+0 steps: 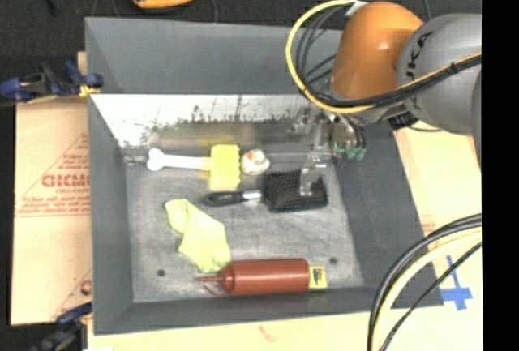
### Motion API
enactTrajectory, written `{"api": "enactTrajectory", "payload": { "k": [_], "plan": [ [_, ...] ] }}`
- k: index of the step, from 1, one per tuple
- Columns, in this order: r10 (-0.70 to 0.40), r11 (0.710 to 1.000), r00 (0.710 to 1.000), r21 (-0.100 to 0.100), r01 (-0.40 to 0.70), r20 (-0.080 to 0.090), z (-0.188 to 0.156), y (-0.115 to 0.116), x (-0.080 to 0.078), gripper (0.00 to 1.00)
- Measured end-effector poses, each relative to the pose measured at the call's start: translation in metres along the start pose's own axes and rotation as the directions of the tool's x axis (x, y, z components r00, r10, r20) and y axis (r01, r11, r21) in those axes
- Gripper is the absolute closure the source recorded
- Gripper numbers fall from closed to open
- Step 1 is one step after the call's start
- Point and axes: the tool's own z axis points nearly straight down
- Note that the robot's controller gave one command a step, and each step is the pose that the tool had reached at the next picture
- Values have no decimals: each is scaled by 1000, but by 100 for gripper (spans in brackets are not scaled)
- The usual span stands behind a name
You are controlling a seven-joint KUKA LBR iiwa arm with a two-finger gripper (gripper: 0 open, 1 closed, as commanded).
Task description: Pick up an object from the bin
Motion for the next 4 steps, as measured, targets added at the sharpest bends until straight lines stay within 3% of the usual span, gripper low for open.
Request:
{"api": "enactTrajectory", "payload": {
  "k": [1,2,3,4],
  "plan": [
    [1,1000,1000,1,-1,0,1,-1,-1,0],
    [-70,998,998,3,70,2,80,26,13,100],
    [-71,997,997,3,71,2,80,26,13,100],
    [-36,999,999,-8,36,5,81,-12,16,100]
  ]
}}
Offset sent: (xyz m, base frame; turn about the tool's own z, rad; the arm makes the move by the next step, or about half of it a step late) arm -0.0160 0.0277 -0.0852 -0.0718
